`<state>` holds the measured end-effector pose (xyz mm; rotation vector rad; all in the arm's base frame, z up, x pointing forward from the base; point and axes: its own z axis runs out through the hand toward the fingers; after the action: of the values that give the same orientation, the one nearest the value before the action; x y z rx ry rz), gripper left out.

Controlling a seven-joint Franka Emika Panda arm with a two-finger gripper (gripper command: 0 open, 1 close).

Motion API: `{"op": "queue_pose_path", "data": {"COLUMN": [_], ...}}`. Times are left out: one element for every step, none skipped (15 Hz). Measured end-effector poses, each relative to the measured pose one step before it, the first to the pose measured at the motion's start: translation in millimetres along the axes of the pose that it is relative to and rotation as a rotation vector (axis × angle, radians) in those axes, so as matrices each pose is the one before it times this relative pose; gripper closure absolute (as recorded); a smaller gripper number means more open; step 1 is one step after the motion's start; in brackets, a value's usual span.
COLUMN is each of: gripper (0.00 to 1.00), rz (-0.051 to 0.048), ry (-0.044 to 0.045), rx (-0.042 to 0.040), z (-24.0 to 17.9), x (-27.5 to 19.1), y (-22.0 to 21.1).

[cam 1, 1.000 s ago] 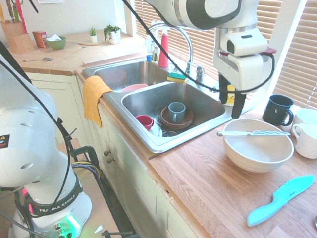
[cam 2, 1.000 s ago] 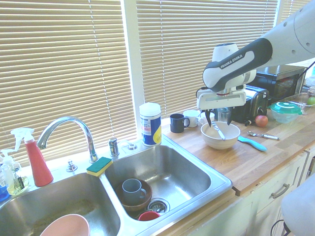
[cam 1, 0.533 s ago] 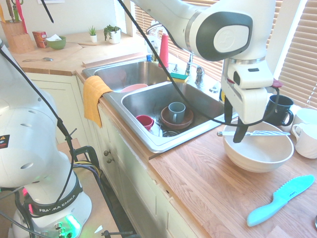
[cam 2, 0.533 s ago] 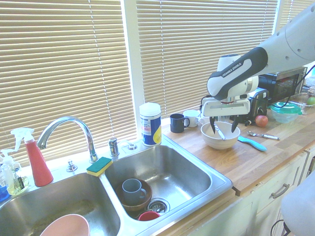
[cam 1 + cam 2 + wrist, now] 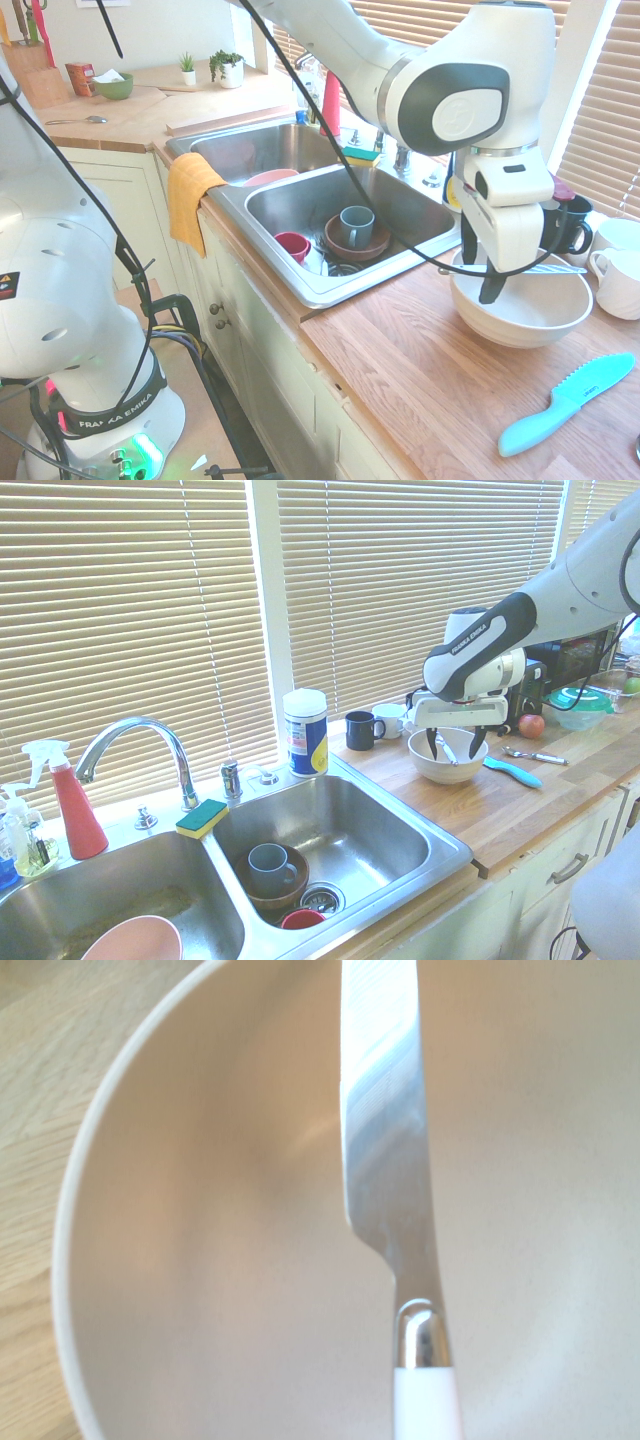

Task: Put the knife into the sink

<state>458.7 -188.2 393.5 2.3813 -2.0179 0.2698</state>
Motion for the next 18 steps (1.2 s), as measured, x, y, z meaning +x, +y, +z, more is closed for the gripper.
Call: {"op": "queue_pose_path", "data": {"gripper": [1.0,1.0,1.0,1.0,1.0,1.0,1.0,1.0,1.0,1.0,1.0,1.0,1.0,1.0,1.0,1.0,1.0,1.0], "rz": [0.00158,0.00128,0.0006,-0.00028,-0.00161,-0.00158,-0.00171,-0.00114,-0.00072,-0.0006,-0.0006,-0.00124,-0.00117,-0.00107,-0.00107,-0.00055,-0.00009,0.00002], "ry": [-0.00106,-0.00163,-0.00149,-0.00078,-0.00024,-0.00004,-0.00001,-0.00001,0.00002,0.00003,0.0001,0.00016,0.00006,-0.00007,-0.00016,-0.00014,0.00024,0.00036], "rx": [0.00086,0.0013,0.0017,0.00208,0.00115,0.00017,-0.00004,-0.00007,0.0,0.00004,-0.00005,-0.0002,-0.00003,0.0,-0.00008,0.00007,0.00058,0.00083], "z": [0.4,0.03,-0.02,-0.11,-0.05,0.02,0.02,0.03,0.0,-0.02,0.0,0.0,-0.01,0.01,0.05,-0.01,-0.29,-0.51], "x": [0.68,0.64,0.74,0.89,0.63,0.46,0.22,0.39,0.26,0.02,-0.03,-0.1,-0.22,-0.39,-0.47,-0.27,-0.02,0.03], "y": [0.29,0.33,0.35,0.32,0.26,0.27,0.14,0.25,0.15,-0.01,-0.02,-0.05,-0.14,-0.22,-0.23,-0.15,-0.04,0.02]}}
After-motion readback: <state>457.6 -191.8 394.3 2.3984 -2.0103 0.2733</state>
